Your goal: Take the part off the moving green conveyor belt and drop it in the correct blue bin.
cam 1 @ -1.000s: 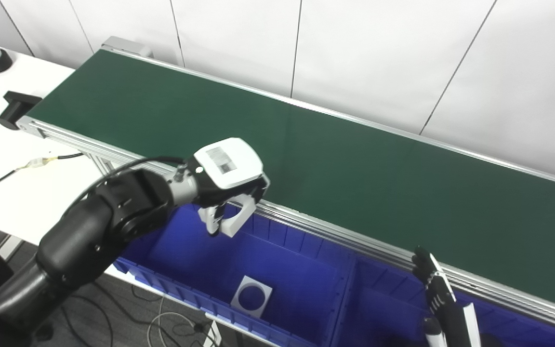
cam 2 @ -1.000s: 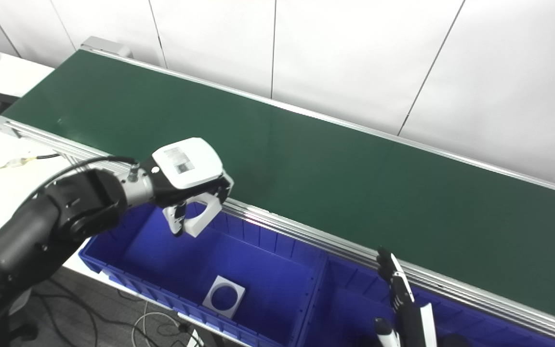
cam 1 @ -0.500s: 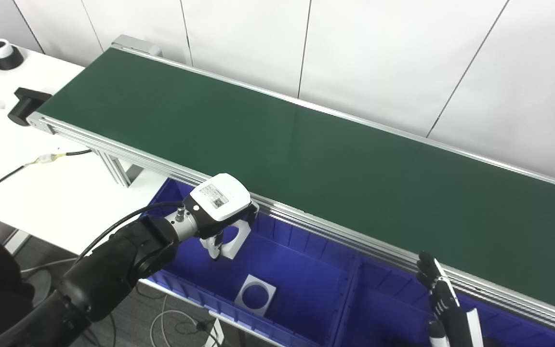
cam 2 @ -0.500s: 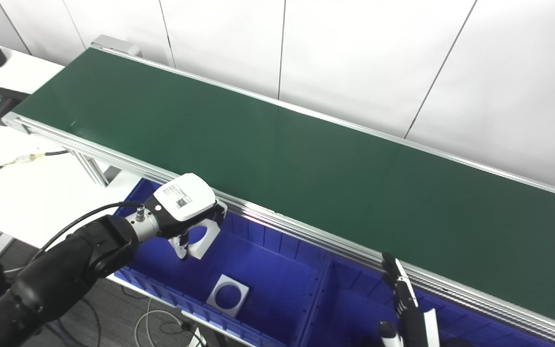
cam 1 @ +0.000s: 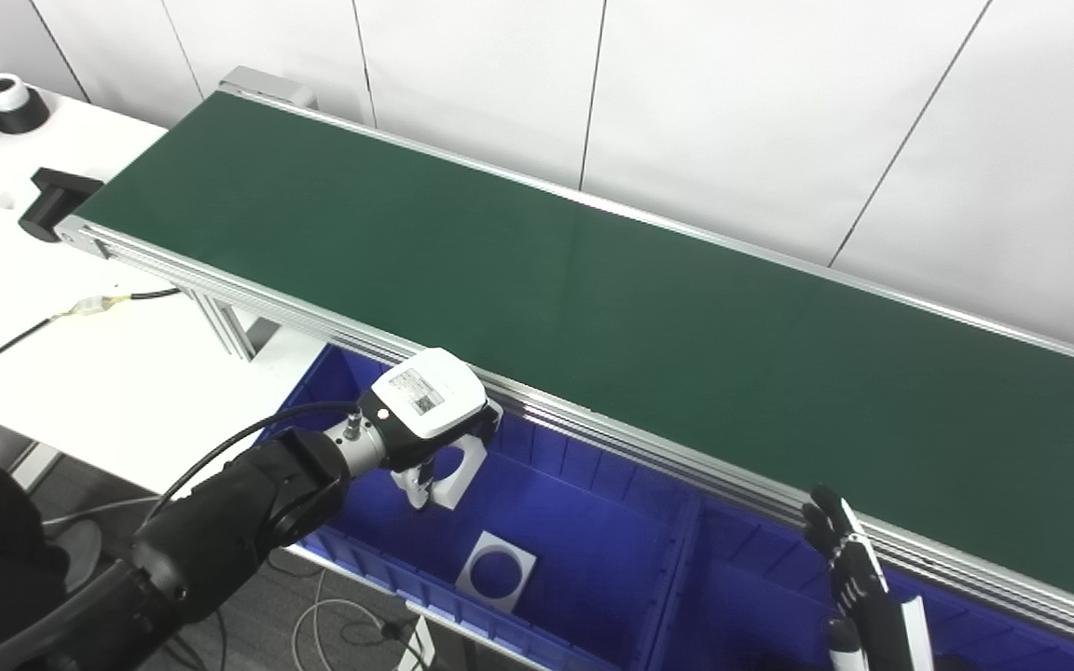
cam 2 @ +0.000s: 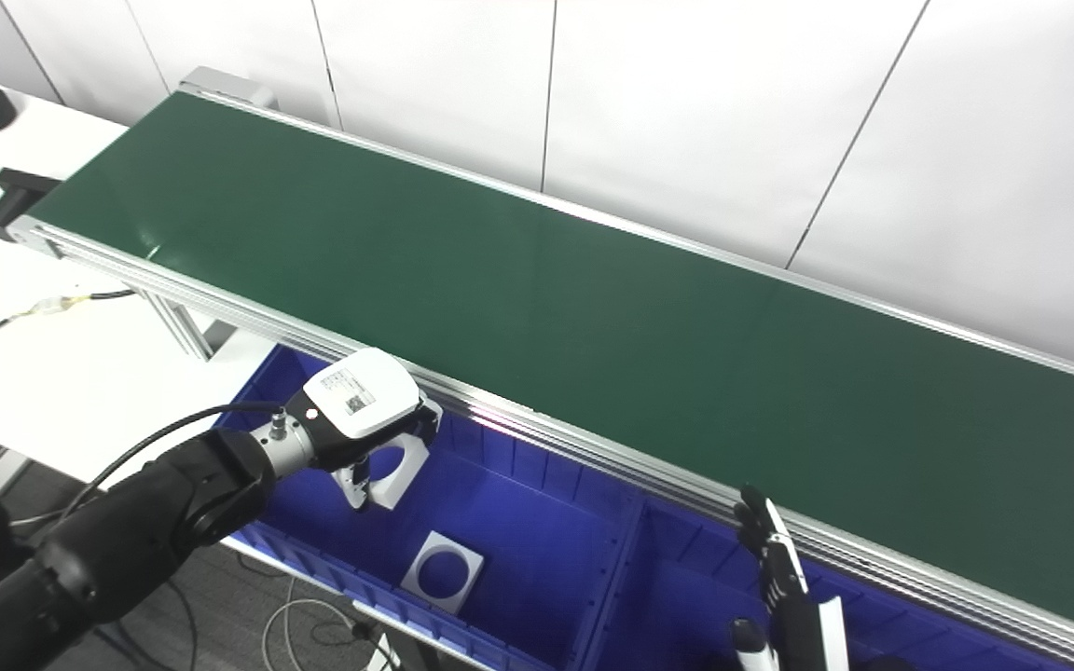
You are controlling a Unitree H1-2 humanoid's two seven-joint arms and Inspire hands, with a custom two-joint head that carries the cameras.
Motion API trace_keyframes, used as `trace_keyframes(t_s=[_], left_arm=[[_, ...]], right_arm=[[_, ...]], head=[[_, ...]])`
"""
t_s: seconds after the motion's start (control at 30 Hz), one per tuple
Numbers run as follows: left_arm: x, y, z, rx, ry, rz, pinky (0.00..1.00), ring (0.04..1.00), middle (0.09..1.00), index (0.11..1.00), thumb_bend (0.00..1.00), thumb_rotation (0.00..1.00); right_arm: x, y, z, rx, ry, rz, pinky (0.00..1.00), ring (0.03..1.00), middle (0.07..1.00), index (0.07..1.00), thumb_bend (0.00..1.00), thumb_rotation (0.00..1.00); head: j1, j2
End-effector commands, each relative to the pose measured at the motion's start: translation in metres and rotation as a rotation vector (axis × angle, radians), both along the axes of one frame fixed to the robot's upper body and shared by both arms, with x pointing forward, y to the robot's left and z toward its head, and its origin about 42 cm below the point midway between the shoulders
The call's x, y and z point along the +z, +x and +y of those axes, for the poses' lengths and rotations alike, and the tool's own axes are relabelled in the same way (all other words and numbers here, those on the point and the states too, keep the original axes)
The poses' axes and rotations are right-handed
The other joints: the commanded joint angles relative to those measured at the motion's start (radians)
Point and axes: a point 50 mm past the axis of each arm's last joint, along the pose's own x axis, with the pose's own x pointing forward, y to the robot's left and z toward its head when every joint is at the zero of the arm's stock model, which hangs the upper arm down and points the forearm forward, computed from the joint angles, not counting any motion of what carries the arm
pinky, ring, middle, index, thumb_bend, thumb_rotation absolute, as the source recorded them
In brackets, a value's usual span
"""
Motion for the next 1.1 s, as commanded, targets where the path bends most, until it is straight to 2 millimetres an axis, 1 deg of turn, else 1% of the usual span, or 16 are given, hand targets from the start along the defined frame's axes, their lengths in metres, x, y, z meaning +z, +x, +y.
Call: trace_keyframes(t_s=[0.0,0.03,0.07,0.1,0.13,0.27,0.33,0.47,0.67,0.7,0.77,0.83,0.93,1.0,1.07], left_arm=[[0.019,0.009,0.006,0.012,0.032,-0.030,0.51,0.560,0.601,0.577,0.80,0.18],[0.020,0.008,0.006,0.013,0.040,-0.015,0.52,0.576,0.615,0.602,0.90,0.23],[0.021,0.008,0.005,0.011,0.053,0.000,0.54,0.600,0.639,0.630,0.95,0.27],[0.022,0.008,0.005,0.010,0.065,0.012,0.57,0.626,0.668,0.660,0.98,0.31],[0.023,0.008,0.004,0.008,0.073,0.019,0.58,0.644,0.683,0.673,0.99,0.33],[0.024,0.008,0.003,0.002,0.078,0.028,0.62,0.676,0.707,0.688,1.00,0.36],[0.025,0.008,0.002,-0.002,0.079,0.030,0.62,0.678,0.708,0.689,1.00,0.36],[0.025,0.008,0.003,-0.008,0.080,0.030,0.62,0.661,0.701,0.687,1.00,0.36],[0.025,0.007,0.003,-0.019,0.067,0.027,0.62,0.661,0.692,0.682,1.00,0.36],[0.026,0.007,0.003,-0.022,0.065,0.026,0.62,0.661,0.692,0.681,1.00,0.36],[0.034,0.003,-0.008,-0.049,0.015,0.013,0.62,0.658,0.693,0.687,1.00,0.36],[0.044,-0.003,-0.023,-0.078,-0.085,-0.003,0.60,0.645,0.683,0.682,1.00,0.37],[0.061,-0.016,-0.054,-0.106,-0.295,-0.019,0.59,0.648,0.687,0.677,1.00,0.37],[0.067,-0.026,-0.072,-0.107,-0.434,-0.022,0.59,0.647,0.692,0.681,1.00,0.38],[0.071,-0.035,-0.089,-0.088,-0.570,-0.016,0.60,0.654,0.711,0.701,1.00,0.41]], right_arm=[[0.012,0.003,0.003,0.011,0.024,-0.078,0.89,0.915,0.931,0.923,0.81,0.99],[0.012,0.003,0.003,0.010,0.024,-0.077,0.89,0.916,0.931,0.923,0.82,0.99],[0.012,0.003,0.003,0.011,0.025,-0.077,0.89,0.916,0.932,0.924,0.82,0.99],[0.012,0.003,0.003,0.012,0.026,-0.077,0.89,0.917,0.934,0.924,0.82,0.99],[0.012,0.003,0.003,0.013,0.026,-0.079,0.89,0.918,0.935,0.923,0.82,0.99],[0.012,0.005,0.003,0.012,0.023,-0.079,0.88,0.910,0.929,0.919,0.82,0.99],[0.012,0.005,0.003,0.014,0.029,-0.078,0.88,0.911,0.930,0.918,0.81,0.99],[0.012,0.005,0.004,0.015,0.023,-0.080,0.88,0.915,0.932,0.921,0.82,0.99],[0.011,0.004,0.004,0.012,0.017,-0.079,0.89,0.922,0.930,0.922,0.83,1.00],[0.011,0.004,0.004,0.013,0.016,-0.078,0.89,0.923,0.930,0.923,0.83,1.00],[0.011,0.003,0.003,0.015,0.013,-0.077,0.89,0.924,0.932,0.926,0.84,1.00],[0.011,0.002,0.001,0.015,0.016,-0.074,0.90,0.930,0.930,0.924,0.84,1.00],[0.010,0.003,-0.002,0.018,0.015,-0.070,0.89,0.929,0.929,0.923,0.83,1.00],[0.010,0.004,-0.002,0.020,0.019,-0.068,0.90,0.931,0.932,0.922,0.83,0.99],[0.010,0.005,-0.002,0.022,0.021,-0.069,0.93,0.939,0.933,0.921,0.84,1.00]], head=[[-0.001,-0.001],[-0.002,-0.001],[-0.002,-0.001],[-0.002,-0.001],[-0.002,-0.001],[-0.002,-0.001],[-0.002,-0.001],[-0.005,-0.002],[-0.006,-0.003],[-0.016,-0.002],[-0.023,0.003],[-0.026,0.006],[-0.012,0.008],[-0.009,0.008],[-0.009,0.009]])
